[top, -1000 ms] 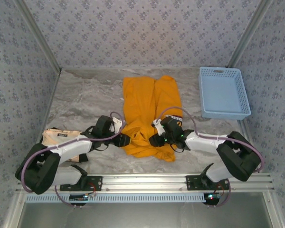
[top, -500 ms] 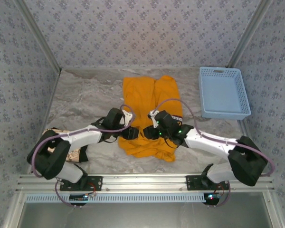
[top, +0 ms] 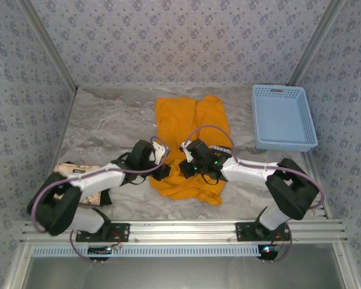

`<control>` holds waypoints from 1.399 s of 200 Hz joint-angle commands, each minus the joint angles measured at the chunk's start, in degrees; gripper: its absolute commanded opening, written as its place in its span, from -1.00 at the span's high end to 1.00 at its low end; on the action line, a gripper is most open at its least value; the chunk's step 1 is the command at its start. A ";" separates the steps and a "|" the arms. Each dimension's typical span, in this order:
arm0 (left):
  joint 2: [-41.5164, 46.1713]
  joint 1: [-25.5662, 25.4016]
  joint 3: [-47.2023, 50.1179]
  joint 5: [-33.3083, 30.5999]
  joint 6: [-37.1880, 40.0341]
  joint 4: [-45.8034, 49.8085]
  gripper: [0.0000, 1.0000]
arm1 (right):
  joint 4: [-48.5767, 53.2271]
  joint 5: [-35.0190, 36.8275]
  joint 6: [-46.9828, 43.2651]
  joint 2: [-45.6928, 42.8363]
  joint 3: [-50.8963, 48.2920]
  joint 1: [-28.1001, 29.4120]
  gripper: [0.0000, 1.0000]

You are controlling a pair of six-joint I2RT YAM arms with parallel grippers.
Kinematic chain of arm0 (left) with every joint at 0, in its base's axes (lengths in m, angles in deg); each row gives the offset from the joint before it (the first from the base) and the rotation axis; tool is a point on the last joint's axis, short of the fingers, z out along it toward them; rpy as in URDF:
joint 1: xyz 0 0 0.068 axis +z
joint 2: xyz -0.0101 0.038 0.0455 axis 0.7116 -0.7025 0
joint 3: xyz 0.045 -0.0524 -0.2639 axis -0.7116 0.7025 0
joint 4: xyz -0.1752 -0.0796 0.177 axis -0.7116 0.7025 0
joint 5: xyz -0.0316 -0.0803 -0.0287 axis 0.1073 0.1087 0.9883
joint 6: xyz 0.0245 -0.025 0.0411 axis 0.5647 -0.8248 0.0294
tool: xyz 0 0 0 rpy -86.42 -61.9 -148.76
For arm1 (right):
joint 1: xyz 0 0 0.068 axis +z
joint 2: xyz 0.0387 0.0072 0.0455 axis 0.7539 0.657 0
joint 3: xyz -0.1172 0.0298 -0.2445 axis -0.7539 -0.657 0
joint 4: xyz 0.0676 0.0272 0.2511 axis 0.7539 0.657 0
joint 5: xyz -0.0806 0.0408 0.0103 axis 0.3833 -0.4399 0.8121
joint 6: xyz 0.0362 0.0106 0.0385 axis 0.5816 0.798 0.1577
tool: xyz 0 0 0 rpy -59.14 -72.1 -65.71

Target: Fold the inside-out t-shirt

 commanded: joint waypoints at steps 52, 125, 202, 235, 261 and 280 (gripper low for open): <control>28.15 -2.07 19.96 -1.68 0.36 -3.77 0.50 | -12.42 -7.66 -6.45 -13.57 -21.21 1.74 0.35; 28.59 -2.04 10.34 -9.23 -8.78 7.22 -0.67 | 4.69 -3.38 -8.44 -14.75 -5.89 1.64 0.13; 2.95 -0.44 -1.72 -11.61 -13.18 14.18 -0.19 | 1.64 -5.33 -4.72 -0.13 0.46 1.81 0.14; -1.36 4.99 -3.47 -8.32 -14.64 13.16 -0.19 | 0.27 -7.52 -8.54 3.42 3.41 1.67 0.60; -5.74 5.95 -5.20 -7.02 -13.16 10.49 -0.19 | 1.40 -12.49 -13.62 1.59 4.19 1.57 0.92; -9.43 5.89 -7.71 -7.63 -12.49 10.38 -0.21 | 4.00 -16.85 -17.42 -1.62 3.87 1.28 1.00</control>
